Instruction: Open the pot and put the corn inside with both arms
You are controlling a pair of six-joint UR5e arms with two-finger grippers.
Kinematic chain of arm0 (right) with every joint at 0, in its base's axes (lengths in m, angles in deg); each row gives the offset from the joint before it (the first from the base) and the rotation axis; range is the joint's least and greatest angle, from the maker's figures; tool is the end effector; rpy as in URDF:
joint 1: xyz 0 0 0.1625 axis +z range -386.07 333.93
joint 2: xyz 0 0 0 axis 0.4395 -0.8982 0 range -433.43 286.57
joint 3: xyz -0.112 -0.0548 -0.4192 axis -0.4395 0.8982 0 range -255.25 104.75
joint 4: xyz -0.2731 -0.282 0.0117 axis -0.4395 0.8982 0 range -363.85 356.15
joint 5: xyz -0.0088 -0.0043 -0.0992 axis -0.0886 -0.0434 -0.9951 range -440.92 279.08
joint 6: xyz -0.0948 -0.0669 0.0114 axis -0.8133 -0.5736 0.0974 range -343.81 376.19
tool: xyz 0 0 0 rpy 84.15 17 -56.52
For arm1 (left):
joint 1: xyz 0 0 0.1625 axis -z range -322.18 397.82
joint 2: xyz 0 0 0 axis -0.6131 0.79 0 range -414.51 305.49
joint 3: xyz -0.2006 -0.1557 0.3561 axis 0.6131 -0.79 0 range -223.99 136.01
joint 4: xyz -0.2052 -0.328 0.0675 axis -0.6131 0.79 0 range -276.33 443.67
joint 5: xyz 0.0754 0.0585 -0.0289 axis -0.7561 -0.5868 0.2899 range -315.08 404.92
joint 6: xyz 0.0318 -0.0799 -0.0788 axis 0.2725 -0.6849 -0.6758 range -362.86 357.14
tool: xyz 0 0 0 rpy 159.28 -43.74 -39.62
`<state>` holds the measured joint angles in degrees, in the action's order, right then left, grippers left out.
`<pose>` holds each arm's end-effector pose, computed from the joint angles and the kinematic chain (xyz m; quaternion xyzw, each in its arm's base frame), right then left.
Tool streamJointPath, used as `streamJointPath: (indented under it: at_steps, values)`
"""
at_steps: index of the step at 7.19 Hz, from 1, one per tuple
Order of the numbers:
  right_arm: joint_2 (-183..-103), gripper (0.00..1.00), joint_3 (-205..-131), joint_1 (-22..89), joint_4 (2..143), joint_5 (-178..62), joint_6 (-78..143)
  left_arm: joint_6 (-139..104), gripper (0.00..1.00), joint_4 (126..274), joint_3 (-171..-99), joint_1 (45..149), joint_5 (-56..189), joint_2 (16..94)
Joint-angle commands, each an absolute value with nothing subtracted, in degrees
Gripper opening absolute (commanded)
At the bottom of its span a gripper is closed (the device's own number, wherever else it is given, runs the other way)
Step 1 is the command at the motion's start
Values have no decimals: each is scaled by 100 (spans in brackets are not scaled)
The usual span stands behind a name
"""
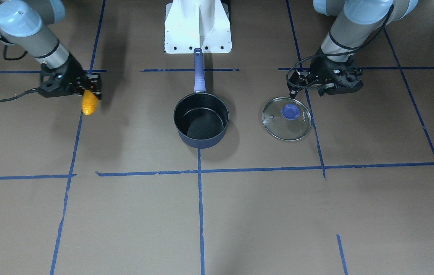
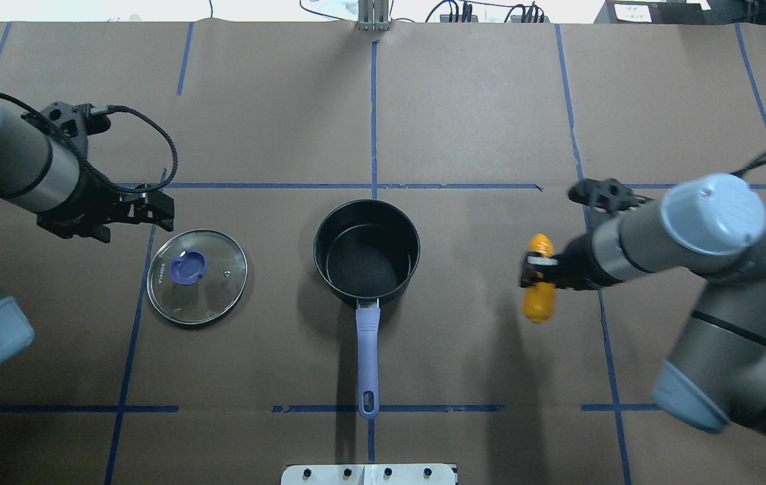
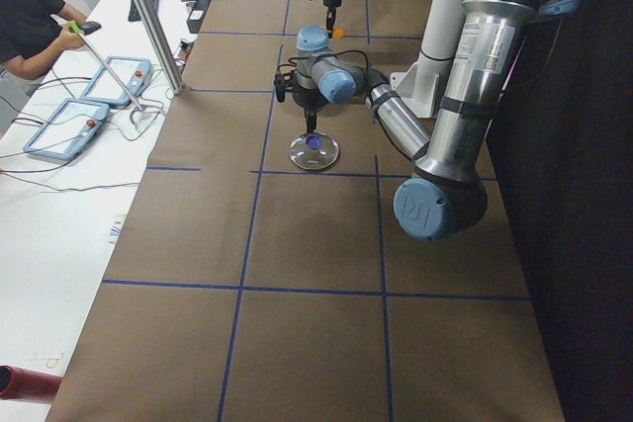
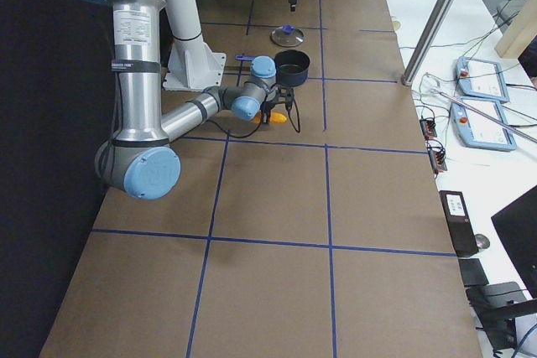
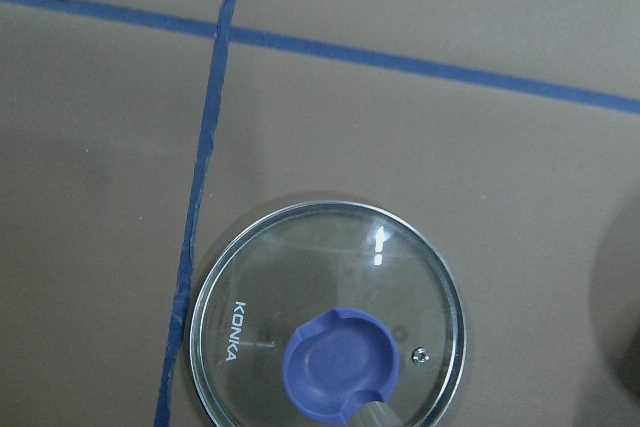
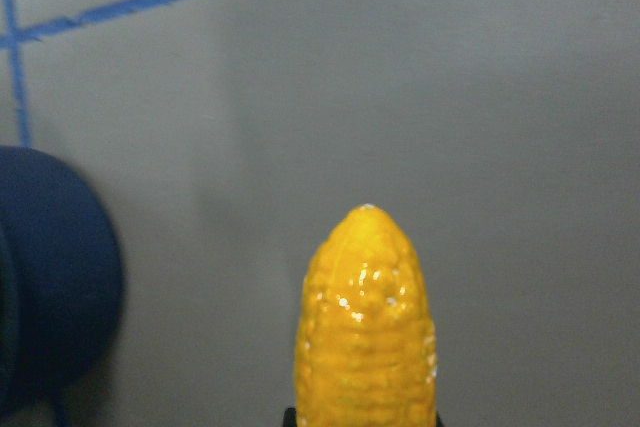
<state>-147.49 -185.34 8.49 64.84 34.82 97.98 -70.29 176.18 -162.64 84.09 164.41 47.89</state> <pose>-0.4151 -0.3864 0.3384 -0.0114 -0.5068 0.0909 0.8572 0.3009 -0.4244 0.3519 0.0079 0.4297 -0.0920 0.8983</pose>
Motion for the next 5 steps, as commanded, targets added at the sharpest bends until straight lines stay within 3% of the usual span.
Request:
streamJointPath:
  at_steps: [1,2,4,5]
  values:
    - [-12703,0,-17393,724,7060,3343,10957,-7001,100,17631,-16413,8493,16436,4586]
    - [-12243,0,-16882,611,7051,3116,11092,-7001,100,17631,-16413,8493,16436,4586]
    - [-12204,1,-16762,417,7059,2912,11084,-7010,100,17631,-16413,8493,16427,4586]
    - [-12204,25,-16692,373,7060,2885,11058,-7027,100,17631,-16422,8493,16427,4586]
